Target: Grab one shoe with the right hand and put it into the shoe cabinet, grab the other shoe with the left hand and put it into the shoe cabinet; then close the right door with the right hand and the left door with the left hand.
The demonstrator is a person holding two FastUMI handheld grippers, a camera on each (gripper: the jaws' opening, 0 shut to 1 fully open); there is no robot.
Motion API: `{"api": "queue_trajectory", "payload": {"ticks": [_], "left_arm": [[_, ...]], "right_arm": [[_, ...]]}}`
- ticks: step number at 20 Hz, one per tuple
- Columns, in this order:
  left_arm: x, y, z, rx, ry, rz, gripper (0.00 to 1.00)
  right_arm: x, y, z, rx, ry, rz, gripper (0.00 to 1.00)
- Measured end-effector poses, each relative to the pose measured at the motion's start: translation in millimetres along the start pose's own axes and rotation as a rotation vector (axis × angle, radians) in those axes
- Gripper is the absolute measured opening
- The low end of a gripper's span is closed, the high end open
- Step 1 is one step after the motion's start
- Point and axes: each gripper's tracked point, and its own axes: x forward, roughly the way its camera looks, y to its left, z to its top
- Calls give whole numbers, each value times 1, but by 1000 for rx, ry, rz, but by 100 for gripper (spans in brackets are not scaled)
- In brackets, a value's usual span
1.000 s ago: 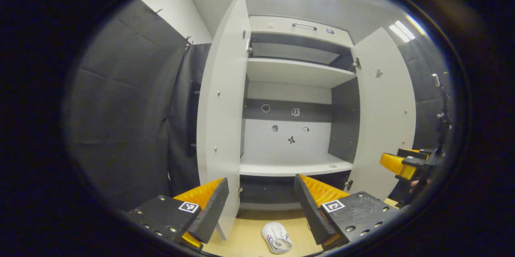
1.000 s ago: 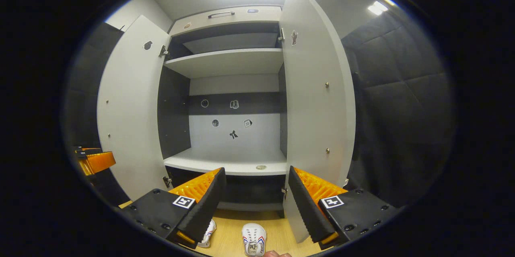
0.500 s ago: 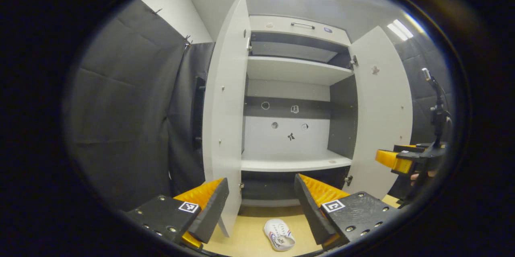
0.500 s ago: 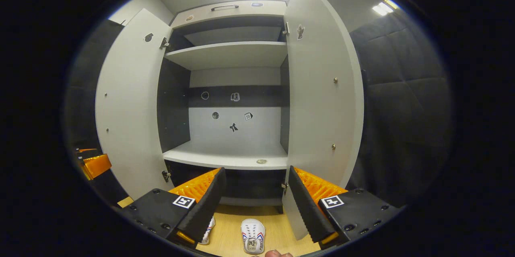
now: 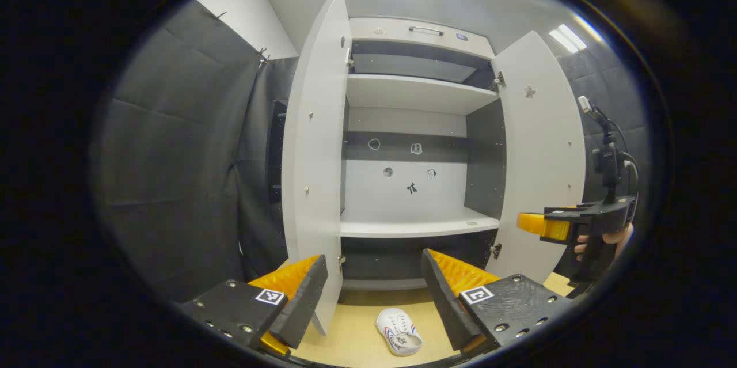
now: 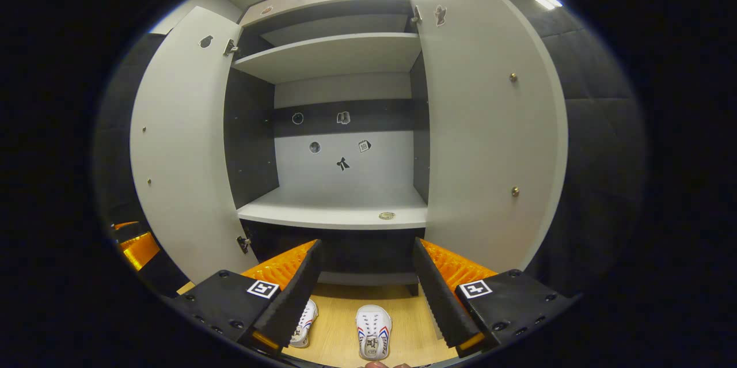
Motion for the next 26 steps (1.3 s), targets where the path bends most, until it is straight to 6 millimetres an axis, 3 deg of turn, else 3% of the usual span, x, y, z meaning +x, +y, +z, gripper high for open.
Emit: {"api": "queue_trajectory", "payload": {"ticks": [2, 6, 9, 13, 19, 23, 26], "left_arm": [[-1, 1, -8, -5, 16, 10, 94], [-7, 3, -23, -6, 61, 32, 94], [-7, 2, -35, -13, 86, 36, 94], [-7, -4, -45, 1, 120, 31, 94], [-6, -17, -56, -15, 161, 31, 94], [-8, -21, -70, 2, 195, 34, 94], [-11, -25, -86, -15, 239, 29, 94]], "right_arm": [[17, 2, -19, -19, 21, -1, 98], [48, 14, -86, -42, 144, 36, 98], [62, 21, -139, -12, 257, 53, 98], [80, 23, -192, -8, 373, 76, 98], [97, 23, -260, -75, 477, 116, 98], [94, 24, -310, -120, 570, 151, 98], [94, 25, -336, -102, 641, 154, 98]]}}
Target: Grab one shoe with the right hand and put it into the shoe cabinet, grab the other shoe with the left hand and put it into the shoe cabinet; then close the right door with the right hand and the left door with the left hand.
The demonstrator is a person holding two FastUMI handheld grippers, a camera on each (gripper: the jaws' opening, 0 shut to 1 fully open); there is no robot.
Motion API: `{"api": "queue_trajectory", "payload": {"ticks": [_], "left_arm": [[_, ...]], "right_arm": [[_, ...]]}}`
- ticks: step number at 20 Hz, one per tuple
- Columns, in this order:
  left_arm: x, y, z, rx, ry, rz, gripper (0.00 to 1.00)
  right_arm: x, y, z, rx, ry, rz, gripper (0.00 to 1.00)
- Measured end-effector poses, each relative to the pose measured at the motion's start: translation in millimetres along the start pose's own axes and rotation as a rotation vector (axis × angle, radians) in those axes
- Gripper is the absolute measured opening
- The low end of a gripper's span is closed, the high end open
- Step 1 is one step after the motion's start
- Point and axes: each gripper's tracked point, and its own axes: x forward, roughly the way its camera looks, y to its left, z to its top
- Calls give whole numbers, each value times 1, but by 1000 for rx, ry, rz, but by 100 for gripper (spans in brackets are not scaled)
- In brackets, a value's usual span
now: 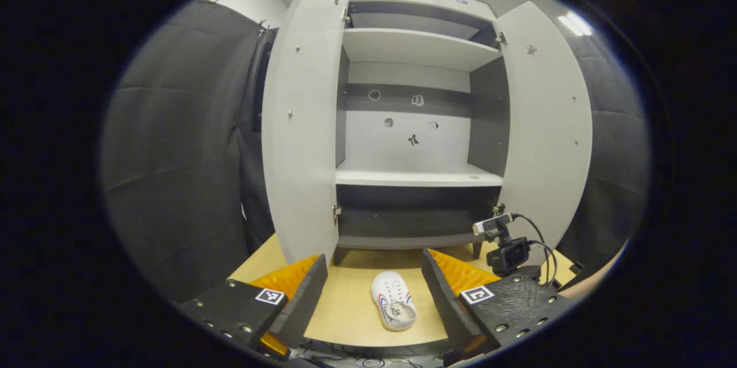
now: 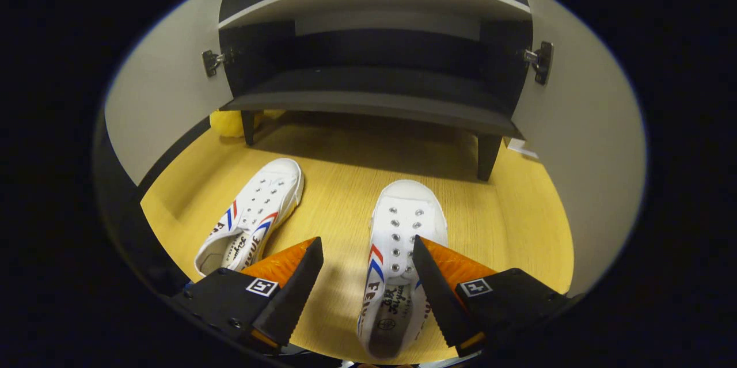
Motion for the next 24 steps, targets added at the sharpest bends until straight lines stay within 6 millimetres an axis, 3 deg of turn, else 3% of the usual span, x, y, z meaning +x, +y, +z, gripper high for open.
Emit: {"api": "queue_trajectory", "payload": {"ticks": [5, 7, 8, 10, 11, 15, 16, 18, 19, 22, 24], "left_arm": [[2, -9, -19, -8, 52, -30, 94], [1, -14, -16, -1, 42, -46, 94], [2, -16, -14, 0, 37, -48, 94], [0, -20, -10, -9, 26, -57, 94], [0, -21, -10, -16, 20, -63, 94], [-2, -19, -12, -10, 20, -65, 94], [-2, -17, -11, -3, 20, -63, 94], [-5, -14, -8, 9, 12, -61, 94], [-7, -12, -7, 14, 5, -61, 94], [-13, -4, -2, 34, -14, -46, 94], [-18, 0, -4, 49, -20, -42, 94]], "right_arm": [[18, 10, -12, -47, 60, 33, 96], [22, 2, -14, -88, 87, -23, 96], [21, -4, -15, -101, 99, -53, 87], [21, -16, -13, -79, 92, -99, 58], [24, -15, -13, -44, 89, -89, 31], [24, -17, -12, -20, 114, -71, 33], [18, -17, -10, -23, 120, -73, 20], [23, -16, -9, -8, 131, -66, 20], [26, -15, -13, 5, 136, -66, 10], [14, -15, -13, 9, 144, -67, 2], [6, -16, -10, 3, 133, -72, 2]]}}
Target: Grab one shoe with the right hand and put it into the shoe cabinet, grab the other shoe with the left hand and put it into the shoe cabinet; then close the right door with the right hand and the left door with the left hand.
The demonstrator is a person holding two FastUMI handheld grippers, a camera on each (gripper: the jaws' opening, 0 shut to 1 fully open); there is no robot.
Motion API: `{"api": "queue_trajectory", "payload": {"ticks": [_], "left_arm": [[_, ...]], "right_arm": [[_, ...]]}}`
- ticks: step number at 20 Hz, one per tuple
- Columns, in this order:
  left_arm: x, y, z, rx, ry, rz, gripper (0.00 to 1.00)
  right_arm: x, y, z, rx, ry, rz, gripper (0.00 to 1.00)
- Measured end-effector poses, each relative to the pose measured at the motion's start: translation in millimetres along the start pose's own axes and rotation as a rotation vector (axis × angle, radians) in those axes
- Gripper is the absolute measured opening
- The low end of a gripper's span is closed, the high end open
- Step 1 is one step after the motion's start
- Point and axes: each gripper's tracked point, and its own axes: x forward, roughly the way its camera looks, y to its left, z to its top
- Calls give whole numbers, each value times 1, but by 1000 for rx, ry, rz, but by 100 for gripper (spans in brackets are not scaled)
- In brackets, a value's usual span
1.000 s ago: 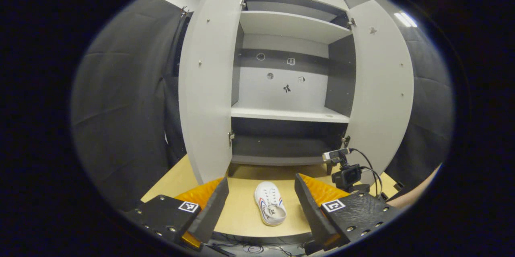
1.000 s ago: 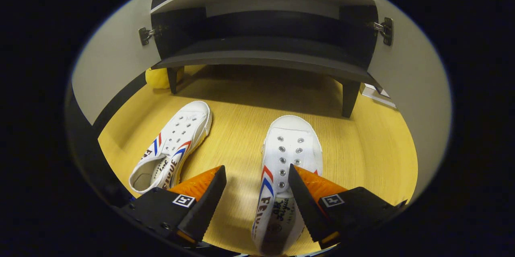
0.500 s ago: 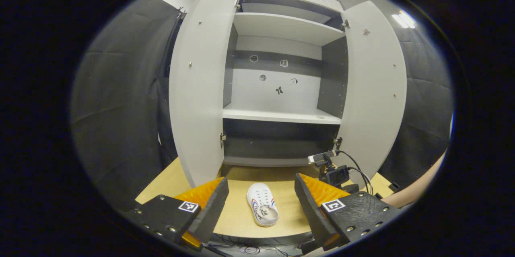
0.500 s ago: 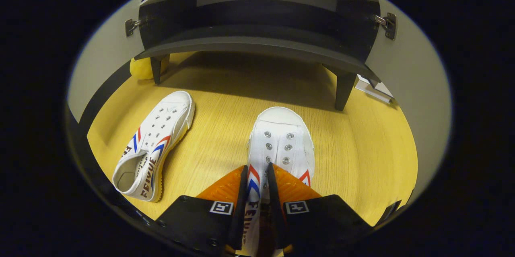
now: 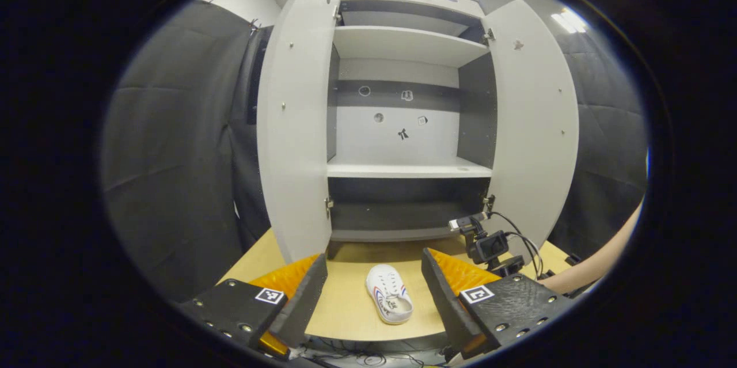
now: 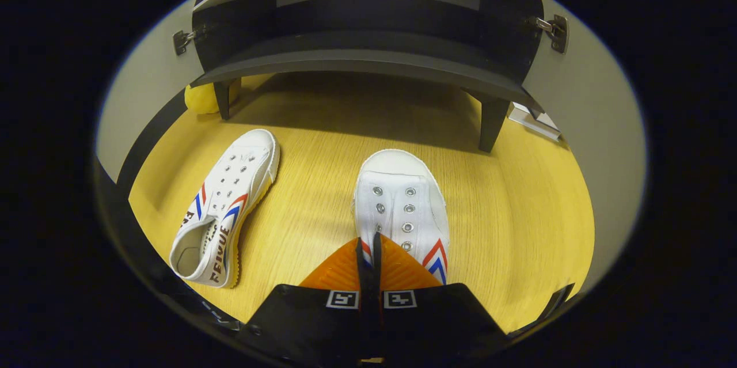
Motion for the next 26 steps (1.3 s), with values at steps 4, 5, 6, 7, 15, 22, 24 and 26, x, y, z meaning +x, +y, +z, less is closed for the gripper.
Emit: {"api": "queue_trajectory", "payload": {"ticks": [4, 5, 6, 7, 15, 22, 24, 26], "left_arm": [[-6, 5, -8, 12, 2, -2, 94], [-8, 7, -9, 12, 1, -5, 94], [-8, 7, -10, 12, -1, -8, 94], [-8, 8, -12, 15, -2, -10, 94], [-7, 2, -23, 18, 10, -49, 94], [-8, -1, -25, 58, 9, -51, 94], [-7, -1, -24, 56, 9, -53, 94], [-7, -1, -24, 59, 8, -56, 94]], "right_arm": [[-34, -3, 6, 83, -54, 3, 2], [-46, -5, 7, 104, -74, -9, 2], [-57, -6, 6, 116, -96, -18, 0], [-70, -3, 5, 112, -114, -16, 2], [-156, 35, 16, 149, -245, 114, 1], [-215, 48, 108, 142, -481, 141, 2], [-231, 49, 139, 138, -549, 155, 1], [-249, 48, 175, 129, -621, 157, 2]]}}
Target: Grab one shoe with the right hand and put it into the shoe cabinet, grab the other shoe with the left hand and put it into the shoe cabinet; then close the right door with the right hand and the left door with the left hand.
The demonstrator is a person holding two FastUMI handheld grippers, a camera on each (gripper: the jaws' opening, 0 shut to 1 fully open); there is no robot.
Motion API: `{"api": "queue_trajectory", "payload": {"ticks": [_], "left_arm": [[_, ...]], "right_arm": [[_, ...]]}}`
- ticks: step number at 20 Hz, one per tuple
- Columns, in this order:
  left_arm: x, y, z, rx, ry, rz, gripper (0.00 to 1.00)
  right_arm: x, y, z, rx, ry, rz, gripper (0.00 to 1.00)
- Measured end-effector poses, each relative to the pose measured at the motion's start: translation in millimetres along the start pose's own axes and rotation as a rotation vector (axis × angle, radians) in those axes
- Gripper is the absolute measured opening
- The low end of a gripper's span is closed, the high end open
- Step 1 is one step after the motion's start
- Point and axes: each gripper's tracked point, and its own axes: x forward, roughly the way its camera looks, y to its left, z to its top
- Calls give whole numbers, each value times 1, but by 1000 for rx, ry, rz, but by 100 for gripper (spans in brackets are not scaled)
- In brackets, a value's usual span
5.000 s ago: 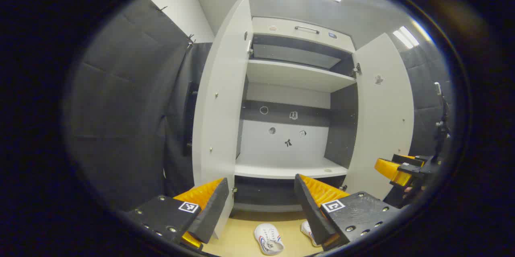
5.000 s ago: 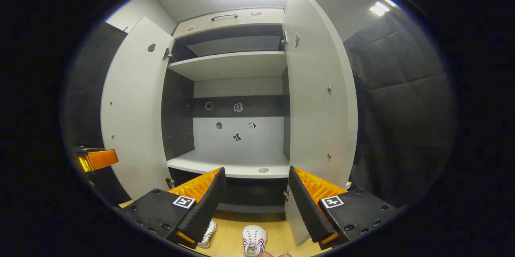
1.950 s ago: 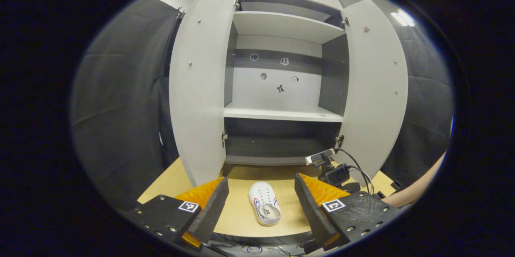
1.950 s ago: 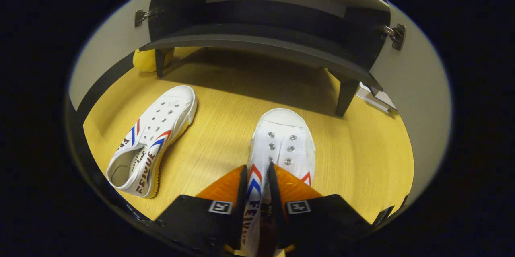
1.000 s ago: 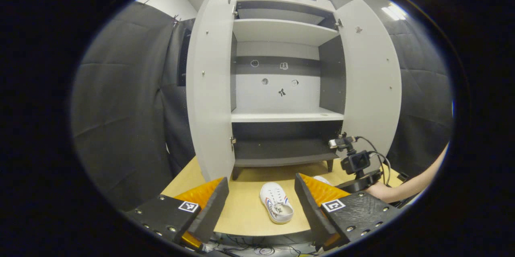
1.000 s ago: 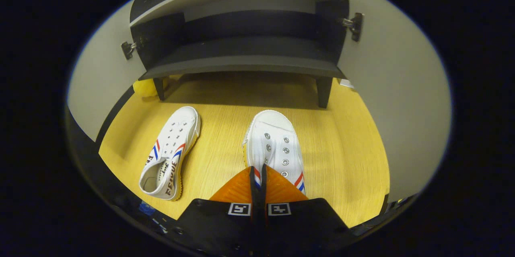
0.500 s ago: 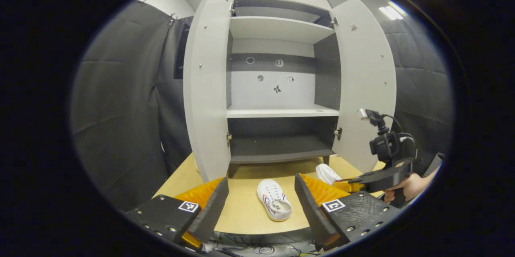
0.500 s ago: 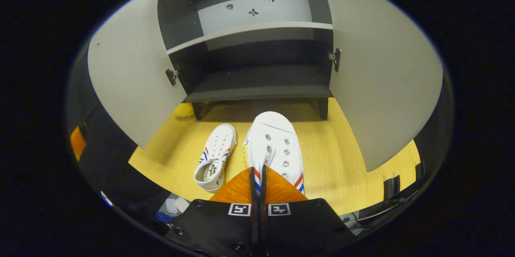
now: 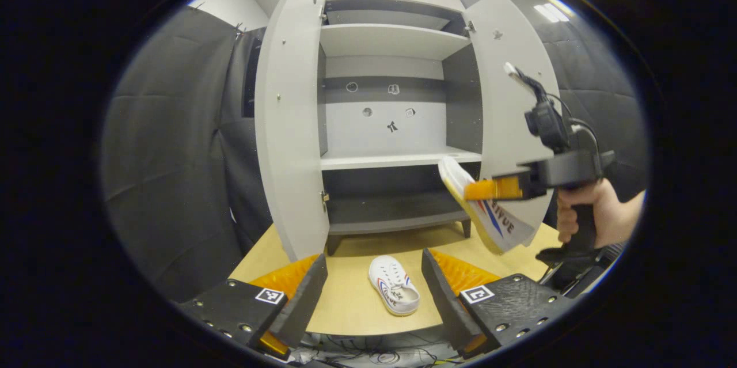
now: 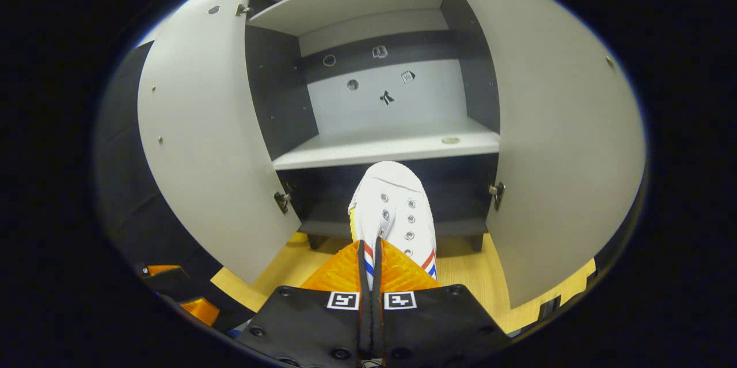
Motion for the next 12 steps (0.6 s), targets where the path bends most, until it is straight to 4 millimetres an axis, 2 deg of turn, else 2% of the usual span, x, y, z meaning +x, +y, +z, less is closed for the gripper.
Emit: {"api": "queue_trajectory", "payload": {"ticks": [3, 6, 7, 8, 9, 10, 11, 12], "left_arm": [[3, 0, 1, 12, -1, -4, 94], [8, -1, 4, 25, -5, -12, 94], [9, -2, 5, 30, -6, -15, 94], [10, -4, 6, 35, -8, -18, 94], [11, -4, 7, 39, -9, -20, 94], [14, -6, 8, 39, -11, -22, 94], [15, -7, 9, 38, -12, -25, 94], [16, -9, 11, 38, -11, -25, 94]], "right_arm": [[13, 2, 60, -7, -123, 3, 1], [29, -6, 110, -39, -223, -23, 2], [32, -8, 124, -43, -253, -31, 1], [39, -11, 138, -50, -279, -38, 5], [45, -15, 150, -56, -302, -48, 1], [52, -19, 161, -64, -318, -60, 1], [60, -23, 170, -66, -330, -67, 5], [68, -27, 180, -59, -337, -67, 1]]}}
